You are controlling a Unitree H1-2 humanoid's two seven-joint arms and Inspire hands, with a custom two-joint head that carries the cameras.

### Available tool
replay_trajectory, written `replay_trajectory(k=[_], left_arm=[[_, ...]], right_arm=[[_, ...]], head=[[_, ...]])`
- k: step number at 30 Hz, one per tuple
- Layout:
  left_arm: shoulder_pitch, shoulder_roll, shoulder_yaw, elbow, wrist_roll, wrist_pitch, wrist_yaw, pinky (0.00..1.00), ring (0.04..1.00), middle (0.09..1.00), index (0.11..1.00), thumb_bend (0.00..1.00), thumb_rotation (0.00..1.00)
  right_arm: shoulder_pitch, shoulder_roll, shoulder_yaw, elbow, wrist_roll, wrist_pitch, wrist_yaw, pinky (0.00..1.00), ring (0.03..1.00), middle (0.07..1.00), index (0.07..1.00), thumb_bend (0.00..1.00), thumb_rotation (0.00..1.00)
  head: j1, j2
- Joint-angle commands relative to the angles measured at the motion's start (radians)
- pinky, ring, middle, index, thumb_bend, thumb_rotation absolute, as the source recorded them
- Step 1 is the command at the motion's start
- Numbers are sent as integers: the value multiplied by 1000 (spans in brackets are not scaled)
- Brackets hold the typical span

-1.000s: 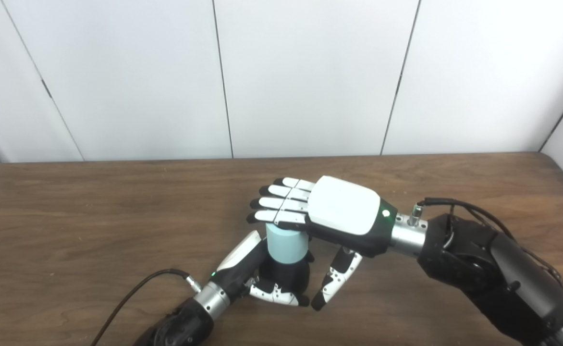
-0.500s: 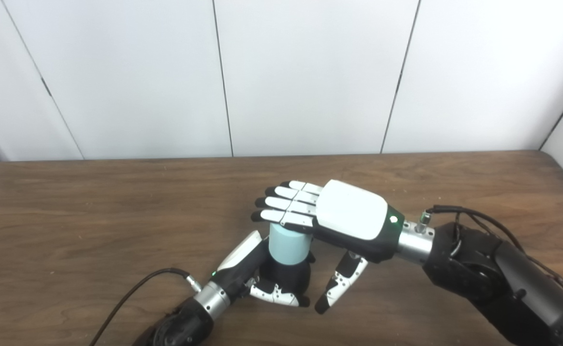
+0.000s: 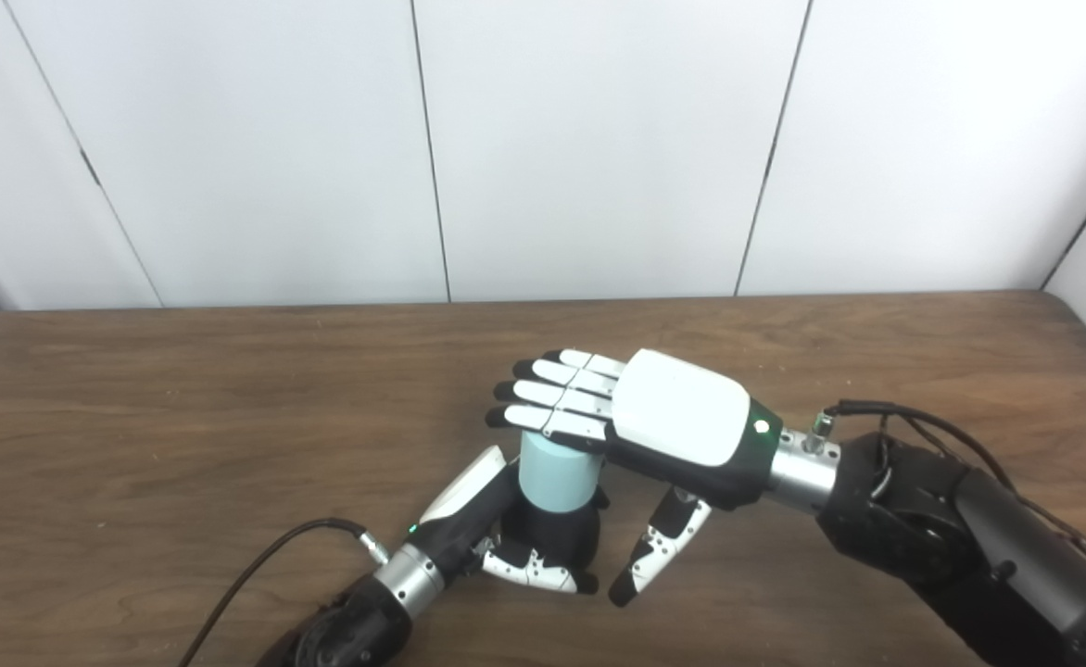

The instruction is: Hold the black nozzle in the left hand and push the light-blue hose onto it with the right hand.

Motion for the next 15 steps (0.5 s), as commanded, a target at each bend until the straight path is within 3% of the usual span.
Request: replay_trajectory(k=[1, 15], left_arm=[[39, 27, -7, 24, 31, 54, -31, 1000, 946, 833, 485, 524, 72], [37, 26, -8, 16, 35, 66, -36, 1000, 952, 857, 484, 524, 73]], right_arm=[[37, -19, 37, 24, -27, -26, 63, 965, 978, 972, 943, 790, 470], [36, 0, 25, -14, -78, -25, 103, 964, 982, 968, 912, 795, 475]], head=[[1, 1], [5, 5]])
